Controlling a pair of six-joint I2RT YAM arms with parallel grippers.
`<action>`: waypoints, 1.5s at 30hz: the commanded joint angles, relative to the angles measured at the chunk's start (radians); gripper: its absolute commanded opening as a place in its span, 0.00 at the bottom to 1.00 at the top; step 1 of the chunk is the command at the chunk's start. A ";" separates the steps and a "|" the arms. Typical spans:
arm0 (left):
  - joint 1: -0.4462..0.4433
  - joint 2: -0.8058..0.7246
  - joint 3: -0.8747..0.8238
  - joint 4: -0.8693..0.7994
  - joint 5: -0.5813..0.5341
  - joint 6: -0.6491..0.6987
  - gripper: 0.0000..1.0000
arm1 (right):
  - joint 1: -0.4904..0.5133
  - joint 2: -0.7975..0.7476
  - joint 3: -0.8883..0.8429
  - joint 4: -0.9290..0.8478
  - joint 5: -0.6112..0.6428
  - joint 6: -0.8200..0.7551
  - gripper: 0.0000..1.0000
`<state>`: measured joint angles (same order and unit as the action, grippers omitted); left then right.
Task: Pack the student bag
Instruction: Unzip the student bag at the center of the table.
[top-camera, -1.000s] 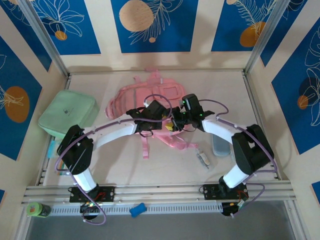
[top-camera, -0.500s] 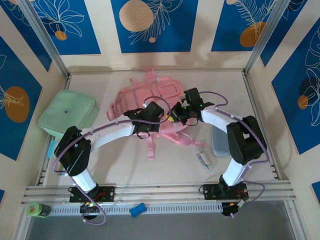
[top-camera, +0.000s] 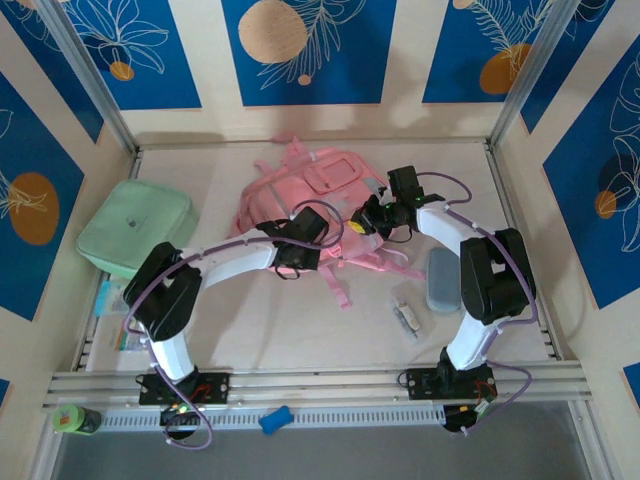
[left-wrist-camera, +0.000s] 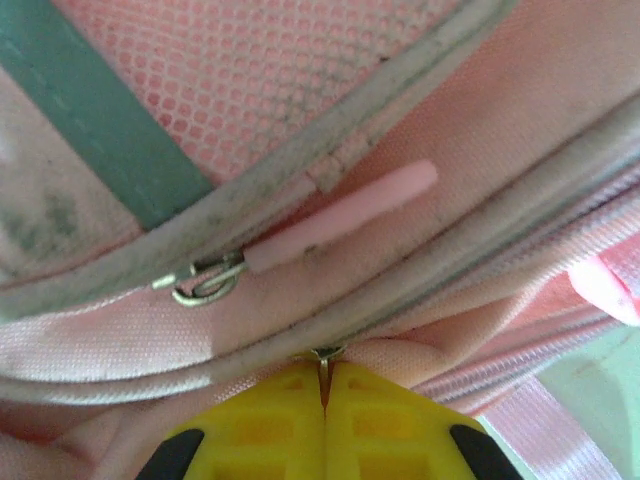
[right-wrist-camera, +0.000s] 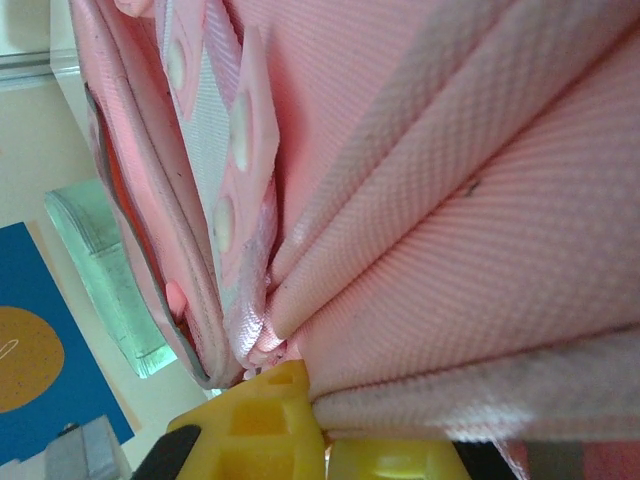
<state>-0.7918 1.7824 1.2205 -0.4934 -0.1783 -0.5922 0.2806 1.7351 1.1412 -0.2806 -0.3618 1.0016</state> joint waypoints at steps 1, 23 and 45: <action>0.018 0.014 0.014 0.027 0.028 0.013 0.07 | 0.013 -0.069 -0.012 0.043 -0.031 -0.004 0.00; 0.024 -0.072 -0.051 0.033 -0.136 -0.007 0.00 | 0.012 -0.034 -0.016 0.051 -0.021 -0.023 0.00; -0.104 -0.147 -0.014 0.030 -0.063 -0.111 0.00 | -0.077 0.068 0.191 -0.127 -0.164 -0.211 0.36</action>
<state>-0.8932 1.6192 1.1618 -0.4355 -0.2413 -0.6983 0.2089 1.9015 1.3891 -0.3946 -0.4786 0.8146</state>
